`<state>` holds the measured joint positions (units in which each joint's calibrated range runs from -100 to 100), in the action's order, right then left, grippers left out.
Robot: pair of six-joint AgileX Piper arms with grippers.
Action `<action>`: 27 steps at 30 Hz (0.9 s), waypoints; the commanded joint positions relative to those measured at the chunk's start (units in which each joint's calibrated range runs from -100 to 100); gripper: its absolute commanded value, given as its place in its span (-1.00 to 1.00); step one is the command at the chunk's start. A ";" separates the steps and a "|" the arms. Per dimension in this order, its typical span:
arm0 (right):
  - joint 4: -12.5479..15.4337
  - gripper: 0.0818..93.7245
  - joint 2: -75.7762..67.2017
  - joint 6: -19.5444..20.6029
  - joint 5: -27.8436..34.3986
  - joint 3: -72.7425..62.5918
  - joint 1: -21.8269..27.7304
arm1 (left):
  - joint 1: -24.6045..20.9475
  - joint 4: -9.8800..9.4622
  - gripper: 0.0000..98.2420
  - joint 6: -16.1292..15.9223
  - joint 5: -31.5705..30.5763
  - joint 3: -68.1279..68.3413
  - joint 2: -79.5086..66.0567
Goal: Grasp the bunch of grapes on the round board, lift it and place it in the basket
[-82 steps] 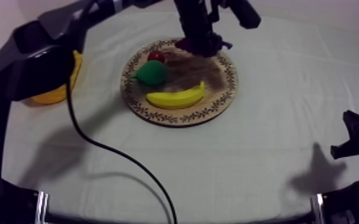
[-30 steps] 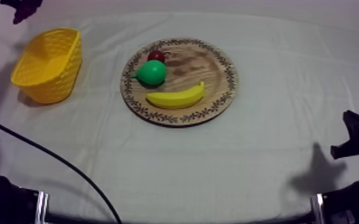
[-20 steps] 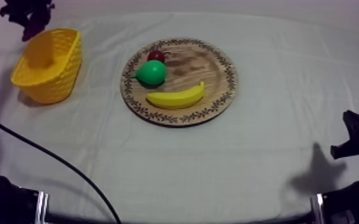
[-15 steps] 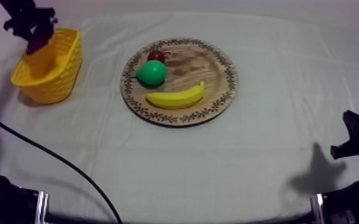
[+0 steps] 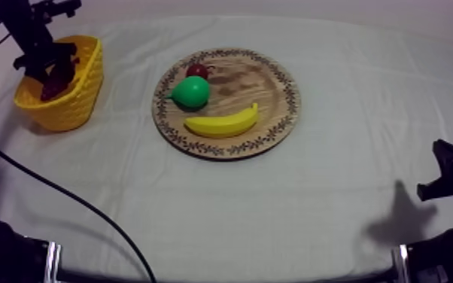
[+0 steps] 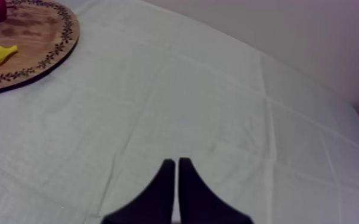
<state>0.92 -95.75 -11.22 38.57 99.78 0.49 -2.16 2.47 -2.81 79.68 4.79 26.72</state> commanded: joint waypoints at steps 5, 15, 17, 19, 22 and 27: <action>-0.01 -0.99 0.00 0.01 -0.02 0.00 -0.03 | 0.03 0.19 0.07 0.60 -0.22 0.94 0.10; -0.01 -0.99 0.00 0.01 -0.02 0.00 -0.03 | 0.26 -0.36 0.75 0.90 -0.23 1.59 0.34; -0.01 -0.99 0.00 0.01 -0.02 0.00 -0.03 | 0.41 -0.72 0.83 1.04 0.05 1.25 0.02; -0.01 -0.99 0.00 0.01 -0.02 0.00 -0.03 | 0.51 -1.00 0.89 1.10 0.52 0.66 -0.40; -0.01 -0.99 0.00 0.01 -0.02 0.00 -0.03 | 0.57 -1.24 0.92 1.11 1.22 -0.34 -1.31; -0.01 -0.99 0.00 0.01 -0.02 0.00 -0.03 | 0.56 -1.62 0.91 1.69 1.82 -0.83 -4.51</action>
<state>0.92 -95.75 -11.16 38.57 99.78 0.49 -1.61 0.93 -1.24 81.45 3.98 23.25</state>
